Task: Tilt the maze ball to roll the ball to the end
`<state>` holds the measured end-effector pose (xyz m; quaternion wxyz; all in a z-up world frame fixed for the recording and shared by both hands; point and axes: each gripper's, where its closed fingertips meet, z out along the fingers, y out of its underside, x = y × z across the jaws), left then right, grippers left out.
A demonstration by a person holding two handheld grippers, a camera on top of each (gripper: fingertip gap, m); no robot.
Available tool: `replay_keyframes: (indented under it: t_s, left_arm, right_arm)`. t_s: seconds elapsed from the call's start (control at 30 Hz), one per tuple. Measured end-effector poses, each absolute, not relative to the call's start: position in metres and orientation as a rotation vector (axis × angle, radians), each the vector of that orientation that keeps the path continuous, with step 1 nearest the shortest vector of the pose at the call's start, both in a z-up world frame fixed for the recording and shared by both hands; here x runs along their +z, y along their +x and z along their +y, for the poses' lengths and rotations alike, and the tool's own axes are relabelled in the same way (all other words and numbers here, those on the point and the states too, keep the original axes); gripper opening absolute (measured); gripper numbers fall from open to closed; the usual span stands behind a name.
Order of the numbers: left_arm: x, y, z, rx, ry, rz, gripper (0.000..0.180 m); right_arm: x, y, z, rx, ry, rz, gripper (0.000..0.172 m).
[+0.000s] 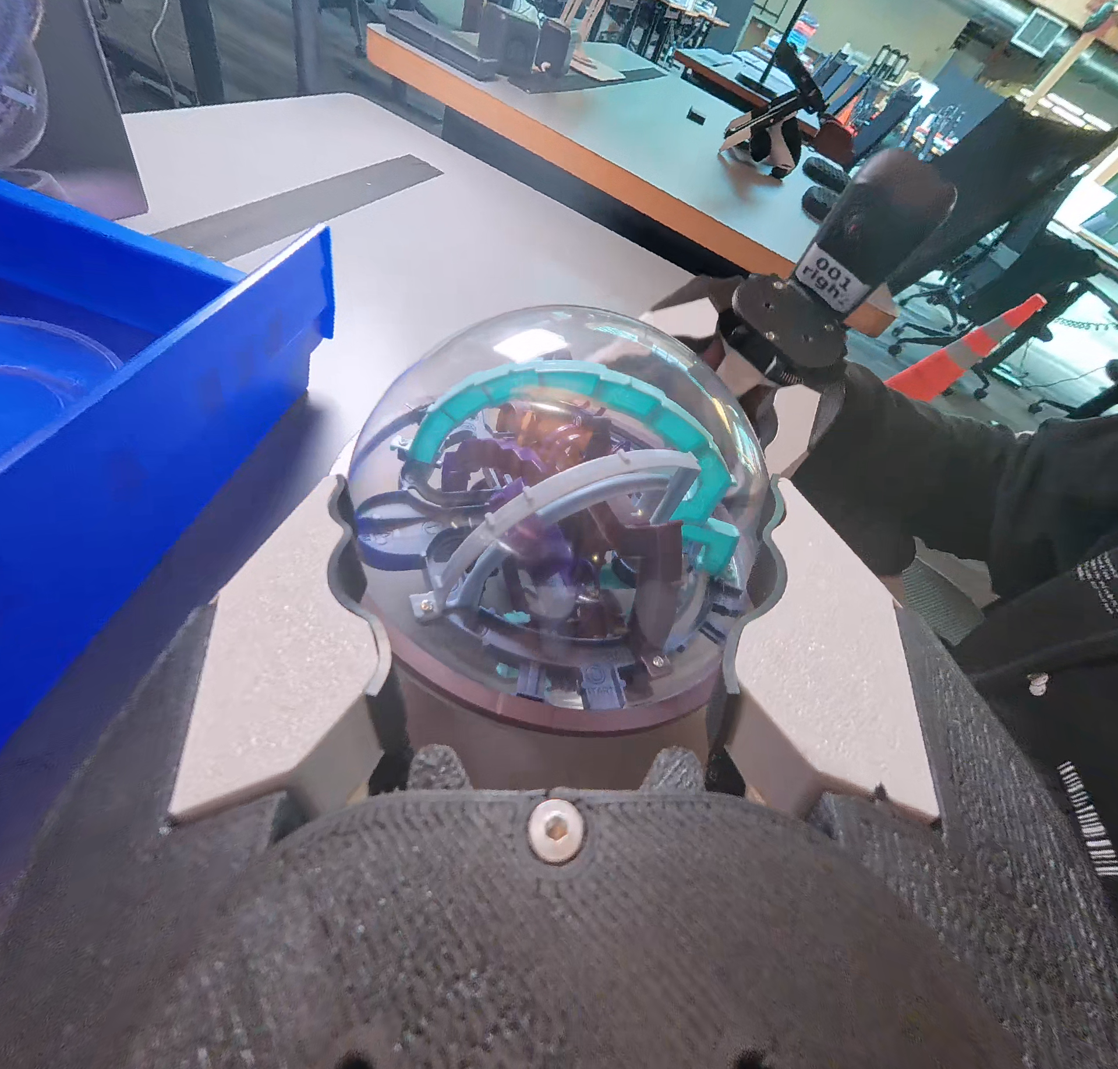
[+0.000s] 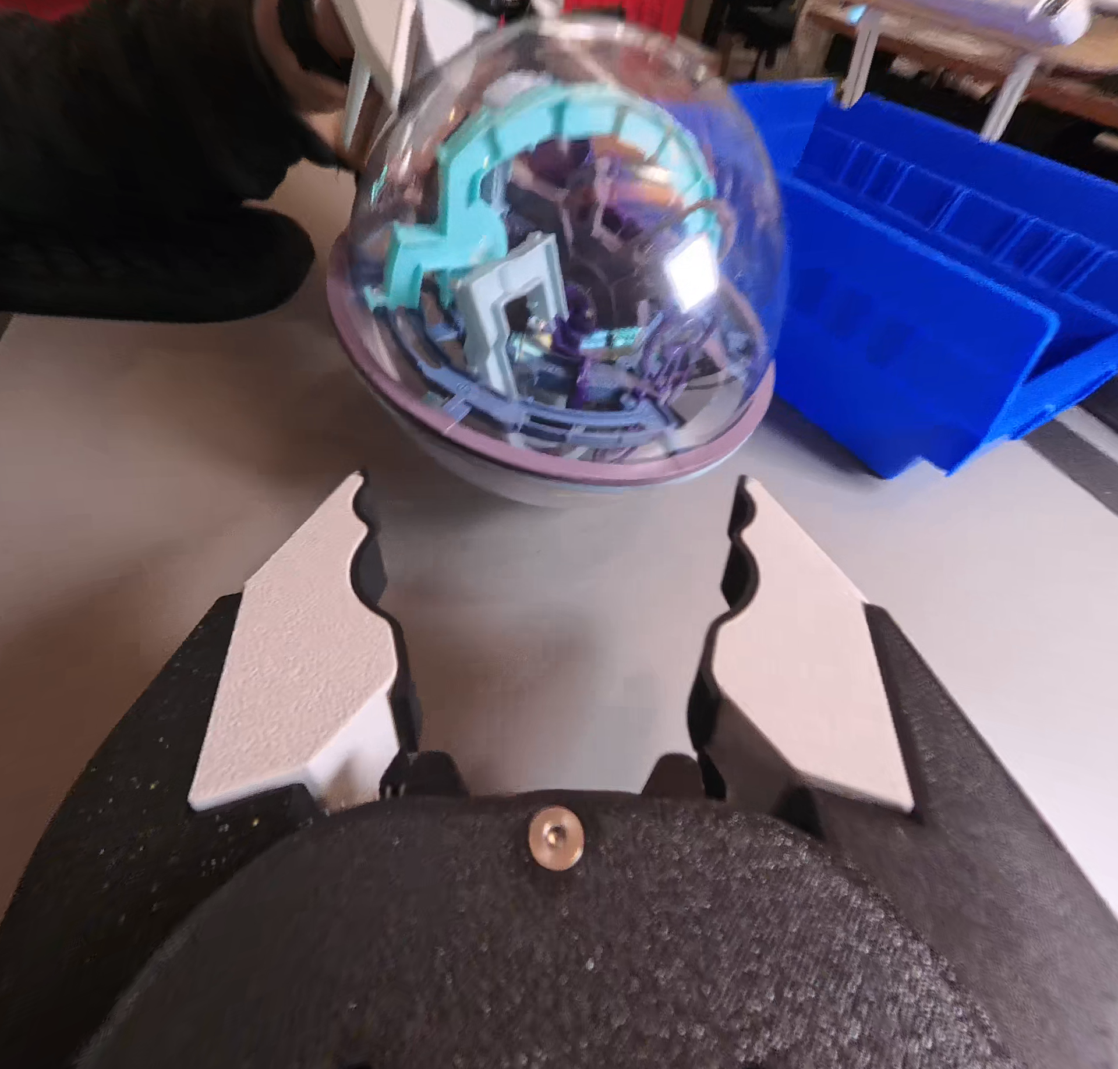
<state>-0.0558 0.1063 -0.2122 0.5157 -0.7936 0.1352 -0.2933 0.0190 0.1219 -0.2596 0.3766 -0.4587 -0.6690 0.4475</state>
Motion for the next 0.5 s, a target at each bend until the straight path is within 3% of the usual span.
replay_keyframes:
  t_s: [0.23,0.5]
  left_arm:
    - [-0.206,-0.040,0.105,-0.690,-1.865,0.403,0.124]
    - [-0.200,-0.040,0.109,-0.711,-1.807,0.377,0.122]
  right_arm:
    - [-0.257,0.011,0.112,1.144,-1.106,-1.693,0.124]
    - [-0.268,0.010,0.108,1.194,-1.191,-1.724,0.115]
